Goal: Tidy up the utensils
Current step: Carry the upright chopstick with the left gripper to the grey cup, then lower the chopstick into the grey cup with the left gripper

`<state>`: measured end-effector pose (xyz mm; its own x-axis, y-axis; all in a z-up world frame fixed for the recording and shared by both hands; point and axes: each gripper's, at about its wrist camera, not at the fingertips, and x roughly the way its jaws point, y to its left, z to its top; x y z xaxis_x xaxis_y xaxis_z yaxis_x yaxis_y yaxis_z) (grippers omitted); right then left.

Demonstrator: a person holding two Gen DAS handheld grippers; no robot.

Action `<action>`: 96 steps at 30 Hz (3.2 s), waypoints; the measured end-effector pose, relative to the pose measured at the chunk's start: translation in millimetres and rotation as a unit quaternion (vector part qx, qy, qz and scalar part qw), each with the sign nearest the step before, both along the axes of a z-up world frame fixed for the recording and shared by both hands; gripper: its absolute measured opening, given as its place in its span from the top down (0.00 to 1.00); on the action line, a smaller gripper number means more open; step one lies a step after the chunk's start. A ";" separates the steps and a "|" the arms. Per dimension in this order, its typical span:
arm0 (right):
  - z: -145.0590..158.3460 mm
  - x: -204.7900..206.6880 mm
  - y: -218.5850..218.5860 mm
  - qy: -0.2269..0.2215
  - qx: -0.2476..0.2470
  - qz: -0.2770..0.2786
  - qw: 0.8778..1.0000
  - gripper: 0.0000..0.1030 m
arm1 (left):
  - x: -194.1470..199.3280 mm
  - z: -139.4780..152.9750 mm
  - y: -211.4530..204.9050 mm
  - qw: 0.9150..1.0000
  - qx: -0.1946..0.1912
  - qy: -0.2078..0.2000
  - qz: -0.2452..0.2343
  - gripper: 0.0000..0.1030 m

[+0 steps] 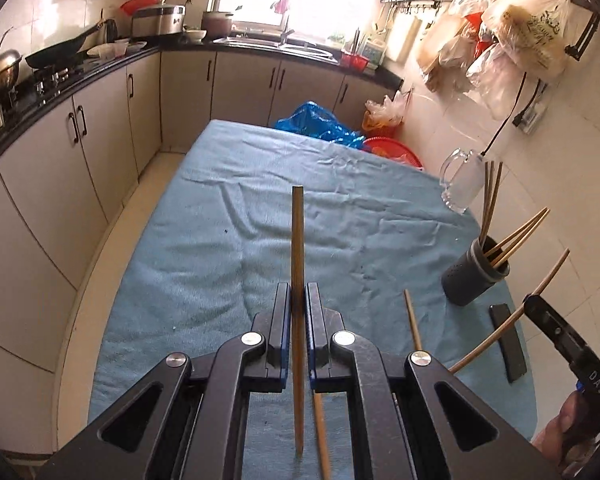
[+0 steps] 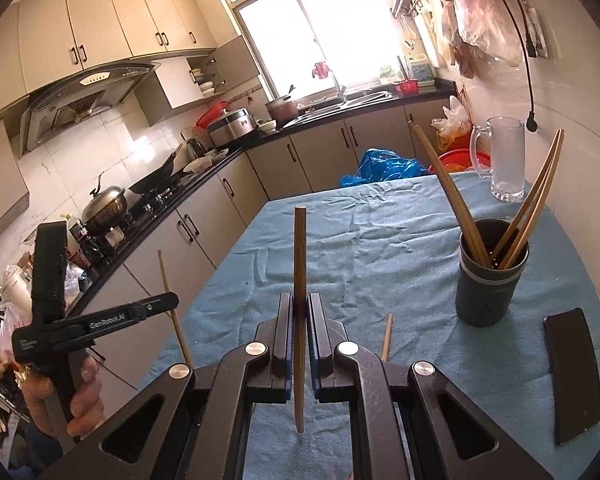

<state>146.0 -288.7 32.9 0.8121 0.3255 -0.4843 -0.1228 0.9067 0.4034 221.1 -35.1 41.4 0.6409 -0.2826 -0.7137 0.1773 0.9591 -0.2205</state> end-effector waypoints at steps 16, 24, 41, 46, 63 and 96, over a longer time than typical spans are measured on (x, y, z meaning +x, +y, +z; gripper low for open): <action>5.3 -5.5 -18.4 -0.009 0.012 -0.021 1.000 0.93 | -0.9 28.6 -17.4 1.000 -0.002 -0.024 -0.013 0.94; 8.3 -7.8 -32.5 -0.013 0.019 -0.034 0.999 0.93 | -1.7 34.9 -33.0 0.999 -0.005 -0.028 -0.031 0.94; 11.9 -16.1 -55.7 -0.018 0.029 -0.053 0.998 0.93 | -7.6 37.0 -74.5 0.997 0.011 -0.030 -0.076 0.94; 12.5 -20.5 -61.5 -0.021 0.032 -0.059 0.997 0.93 | -9.8 37.9 -82.9 0.996 0.014 -0.031 -0.083 0.94; 12.4 -33.4 -88.5 -0.029 0.055 -0.084 0.995 0.93 | -11.4 38.6 -112.1 0.994 0.027 -0.029 -0.105 0.94; 43.8 -74.9 -155.9 -0.077 0.061 -0.158 0.983 0.93 | -10.8 80.6 -184.1 0.986 0.009 -0.046 -0.159 0.94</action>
